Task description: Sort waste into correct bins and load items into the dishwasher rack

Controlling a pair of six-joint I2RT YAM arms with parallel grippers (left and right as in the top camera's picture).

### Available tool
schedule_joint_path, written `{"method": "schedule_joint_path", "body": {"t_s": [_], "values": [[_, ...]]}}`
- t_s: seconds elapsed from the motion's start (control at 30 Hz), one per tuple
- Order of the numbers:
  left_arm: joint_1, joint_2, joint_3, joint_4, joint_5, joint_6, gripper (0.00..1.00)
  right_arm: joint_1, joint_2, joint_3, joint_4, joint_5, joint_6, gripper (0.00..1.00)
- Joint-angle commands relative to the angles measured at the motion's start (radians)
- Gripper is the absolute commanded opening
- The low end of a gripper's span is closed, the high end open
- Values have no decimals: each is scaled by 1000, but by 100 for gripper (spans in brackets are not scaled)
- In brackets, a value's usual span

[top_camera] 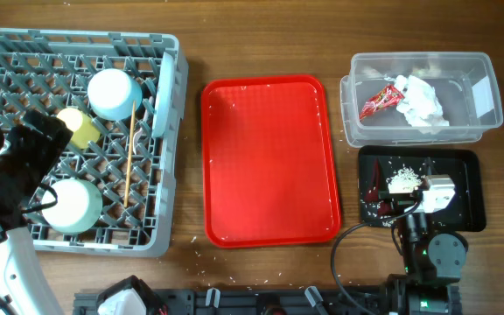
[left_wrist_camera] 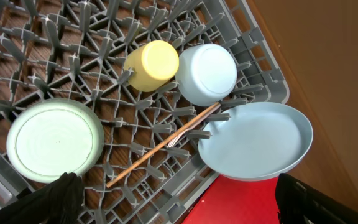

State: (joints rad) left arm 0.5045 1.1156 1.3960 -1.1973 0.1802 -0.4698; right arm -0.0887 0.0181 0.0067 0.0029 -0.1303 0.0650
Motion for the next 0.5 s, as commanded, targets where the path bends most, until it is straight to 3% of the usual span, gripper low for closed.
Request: {"method": "schedule_joint_path", "body": {"t_s": [0.0, 0.47], "values": [[4, -2, 3, 3, 1, -10, 100, -3, -15, -2, 1, 5, -36, 100], [4, -2, 3, 3, 1, -10, 100, 7, -14, -1, 3, 18, -65, 100]]}}
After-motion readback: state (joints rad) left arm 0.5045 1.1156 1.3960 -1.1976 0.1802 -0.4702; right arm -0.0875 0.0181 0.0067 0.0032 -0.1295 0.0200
